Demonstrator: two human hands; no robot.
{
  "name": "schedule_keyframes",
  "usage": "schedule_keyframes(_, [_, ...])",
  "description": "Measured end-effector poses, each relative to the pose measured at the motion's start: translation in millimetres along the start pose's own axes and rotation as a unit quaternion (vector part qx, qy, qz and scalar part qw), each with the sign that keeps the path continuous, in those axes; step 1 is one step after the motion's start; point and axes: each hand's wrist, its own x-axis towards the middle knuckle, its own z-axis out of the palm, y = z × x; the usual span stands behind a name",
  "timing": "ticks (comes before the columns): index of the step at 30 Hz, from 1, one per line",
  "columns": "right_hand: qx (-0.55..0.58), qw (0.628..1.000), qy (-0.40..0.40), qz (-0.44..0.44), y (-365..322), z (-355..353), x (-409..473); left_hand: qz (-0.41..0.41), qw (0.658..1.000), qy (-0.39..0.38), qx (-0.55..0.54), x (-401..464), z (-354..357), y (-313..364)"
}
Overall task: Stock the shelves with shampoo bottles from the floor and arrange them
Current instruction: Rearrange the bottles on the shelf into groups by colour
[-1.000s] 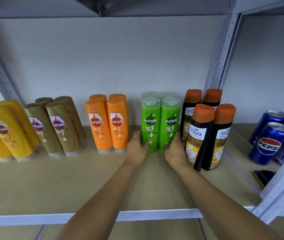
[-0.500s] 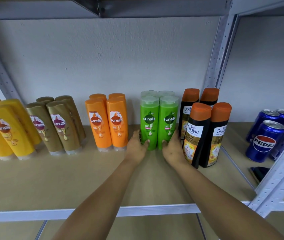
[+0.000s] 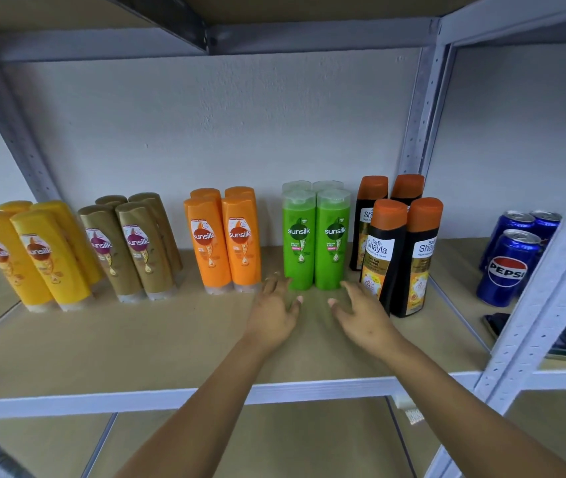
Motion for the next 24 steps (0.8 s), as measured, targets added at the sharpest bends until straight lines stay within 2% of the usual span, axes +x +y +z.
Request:
schedule_keyframes(4, [0.008,1.0,0.008,0.006,7.2,-29.6,-32.4,0.0,1.0,-0.005,-0.011,-12.9,2.9,14.8])
schedule_keyframes(13, [0.035,0.992,0.117,0.02,37.6,-71.8,-46.8,0.019,0.995,-0.017,-0.095,-10.4,30.2,75.0])
schedule_keyframes(17, [0.108,0.979,0.17,0.04,45.1,-79.7,-40.5,0.005,0.989,-0.031,-0.141,1.8,42.3,93.3])
schedule_keyframes(24, [0.259,0.945,0.177,0.096,55.2,-69.5,-16.7,-0.058,0.963,-0.097,-0.244,29.6,63.1,94.6])
